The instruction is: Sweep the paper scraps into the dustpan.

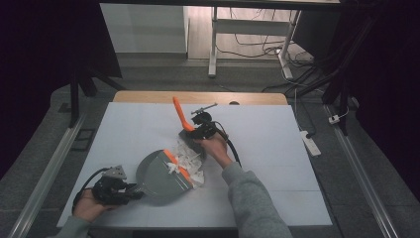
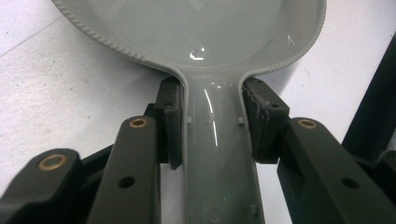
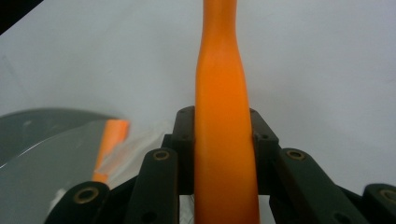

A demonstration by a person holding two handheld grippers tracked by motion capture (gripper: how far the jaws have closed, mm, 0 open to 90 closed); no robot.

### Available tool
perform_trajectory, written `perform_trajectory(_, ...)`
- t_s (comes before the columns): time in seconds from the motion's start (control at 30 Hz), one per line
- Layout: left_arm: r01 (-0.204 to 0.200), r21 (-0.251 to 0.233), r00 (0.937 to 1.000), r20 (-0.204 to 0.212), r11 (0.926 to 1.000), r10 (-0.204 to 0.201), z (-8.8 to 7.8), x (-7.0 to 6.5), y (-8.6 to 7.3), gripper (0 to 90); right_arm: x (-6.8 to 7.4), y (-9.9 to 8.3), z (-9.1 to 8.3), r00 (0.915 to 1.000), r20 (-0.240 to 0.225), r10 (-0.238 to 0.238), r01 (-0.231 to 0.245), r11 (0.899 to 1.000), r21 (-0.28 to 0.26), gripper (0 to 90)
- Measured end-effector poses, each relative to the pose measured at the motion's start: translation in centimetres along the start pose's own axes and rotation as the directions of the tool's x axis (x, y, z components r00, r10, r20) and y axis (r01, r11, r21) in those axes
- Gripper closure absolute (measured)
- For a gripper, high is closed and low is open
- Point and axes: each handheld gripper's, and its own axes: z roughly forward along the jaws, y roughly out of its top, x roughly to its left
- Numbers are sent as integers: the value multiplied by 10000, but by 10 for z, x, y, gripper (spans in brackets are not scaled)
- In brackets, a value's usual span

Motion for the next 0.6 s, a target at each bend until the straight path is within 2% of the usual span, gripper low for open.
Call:
perform_trajectory(0.17, 2, 19, 10000, 23, 10000, -2, 0, 0, 0, 617, 23, -8, -1, 9977, -598, -311, 317, 9994, 102, 701)
perform_trajectory(0.27, 0, 17, 10000, 2, 10000, 0, 0, 0, 0, 618, 34, -14, -5, 9930, -1036, -561, 578, 9982, 139, 701)
perform_trajectory(0.33, 2, 23, 10000, 11, 10000, -2, 0, 0, 0, 618, 38, -15, -11, 9908, -1096, -791, 798, 9968, 27, 701)
perform_trajectory(0.43, 1, 23, 10000, 0, 10000, -1, 0, 0, 0, 618, 37, -13, -23, 9909, -982, -922, 883, 9952, -431, 701)
perform_trajectory(0.6, 1, 23, 10000, 15, 10000, -1, 0, 0, 0, 618, 23, -10, -42, 9963, -552, -658, 601, 9933, -986, 701)
